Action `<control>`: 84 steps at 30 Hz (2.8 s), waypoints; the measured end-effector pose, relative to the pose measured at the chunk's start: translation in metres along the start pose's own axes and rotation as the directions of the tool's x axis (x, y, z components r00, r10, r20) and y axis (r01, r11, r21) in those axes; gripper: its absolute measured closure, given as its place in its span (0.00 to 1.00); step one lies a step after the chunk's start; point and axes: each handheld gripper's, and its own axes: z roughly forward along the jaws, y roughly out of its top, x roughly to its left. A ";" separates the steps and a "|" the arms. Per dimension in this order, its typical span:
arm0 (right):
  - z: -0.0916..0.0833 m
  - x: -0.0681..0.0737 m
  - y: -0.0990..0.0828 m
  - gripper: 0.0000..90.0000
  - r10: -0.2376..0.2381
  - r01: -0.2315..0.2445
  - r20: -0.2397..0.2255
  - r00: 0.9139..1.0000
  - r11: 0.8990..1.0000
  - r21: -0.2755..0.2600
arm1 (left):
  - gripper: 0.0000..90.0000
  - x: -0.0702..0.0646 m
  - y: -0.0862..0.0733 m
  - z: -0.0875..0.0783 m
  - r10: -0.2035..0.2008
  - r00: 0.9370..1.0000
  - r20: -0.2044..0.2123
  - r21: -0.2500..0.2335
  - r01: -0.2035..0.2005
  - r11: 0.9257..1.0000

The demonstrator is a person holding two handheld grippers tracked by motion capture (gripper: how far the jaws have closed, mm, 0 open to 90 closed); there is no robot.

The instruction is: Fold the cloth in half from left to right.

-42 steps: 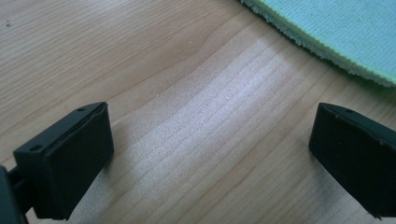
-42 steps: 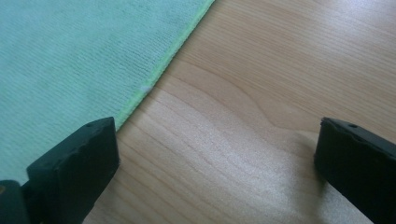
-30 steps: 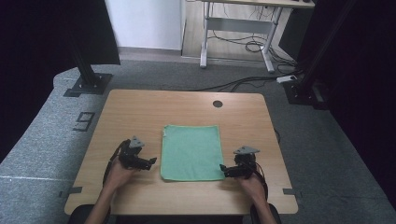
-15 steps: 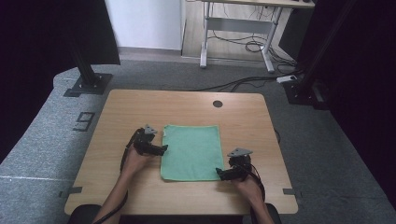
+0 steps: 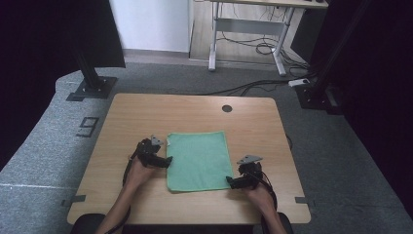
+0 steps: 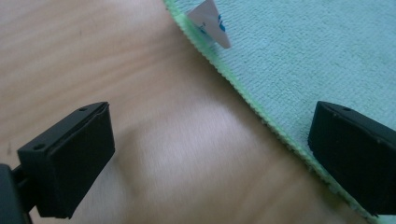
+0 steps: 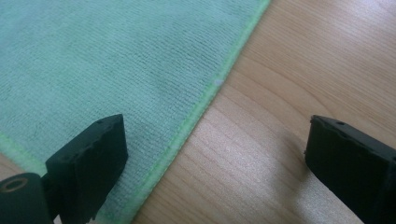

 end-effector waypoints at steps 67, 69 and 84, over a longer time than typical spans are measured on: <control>-0.003 0.001 0.006 0.10 0.012 -0.012 -0.039 0.999 1.000 0.000 | 0.15 0.054 0.001 0.007 -0.163 0.985 -0.064 -0.053 0.159 0.986; -0.005 0.003 0.008 0.10 0.006 -0.007 -0.052 0.999 1.000 -0.011 | 0.15 0.054 0.001 0.007 -0.164 0.984 -0.065 -0.053 0.160 0.986; -0.002 0.048 0.030 0.15 -0.096 0.084 -0.231 0.968 0.995 -0.059 | 0.15 0.054 0.001 0.007 -0.164 0.984 -0.064 -0.053 0.161 0.986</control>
